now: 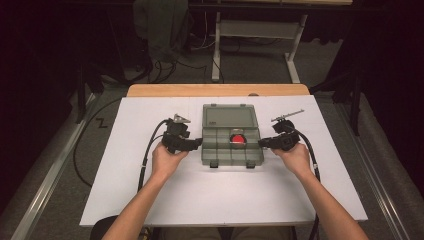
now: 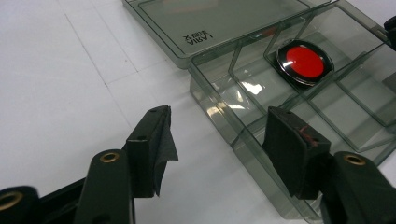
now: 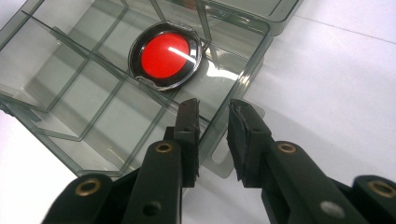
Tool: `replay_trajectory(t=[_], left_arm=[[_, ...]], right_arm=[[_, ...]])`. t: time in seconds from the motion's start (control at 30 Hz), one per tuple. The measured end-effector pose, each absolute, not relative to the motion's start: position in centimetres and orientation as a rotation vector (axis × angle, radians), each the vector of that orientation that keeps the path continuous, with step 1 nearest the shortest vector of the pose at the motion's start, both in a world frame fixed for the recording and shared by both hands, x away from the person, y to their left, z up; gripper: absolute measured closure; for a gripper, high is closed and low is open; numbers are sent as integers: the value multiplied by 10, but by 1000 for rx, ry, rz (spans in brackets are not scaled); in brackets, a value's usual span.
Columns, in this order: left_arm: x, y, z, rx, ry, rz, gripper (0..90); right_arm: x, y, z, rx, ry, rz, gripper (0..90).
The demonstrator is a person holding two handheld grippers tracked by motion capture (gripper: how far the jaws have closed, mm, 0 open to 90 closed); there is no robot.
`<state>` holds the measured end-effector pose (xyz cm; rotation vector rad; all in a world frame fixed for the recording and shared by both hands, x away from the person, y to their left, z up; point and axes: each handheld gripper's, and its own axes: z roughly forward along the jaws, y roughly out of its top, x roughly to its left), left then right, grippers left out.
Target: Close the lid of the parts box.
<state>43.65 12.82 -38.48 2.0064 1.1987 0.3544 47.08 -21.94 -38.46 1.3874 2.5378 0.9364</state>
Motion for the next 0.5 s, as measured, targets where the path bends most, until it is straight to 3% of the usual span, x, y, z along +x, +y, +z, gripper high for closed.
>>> replay_trajectory(t=[0.5], left_arm=[[468,117,-375,2019,1236,274,403]], right_arm=[[472,-220,-384,1405,2547,933,764]])
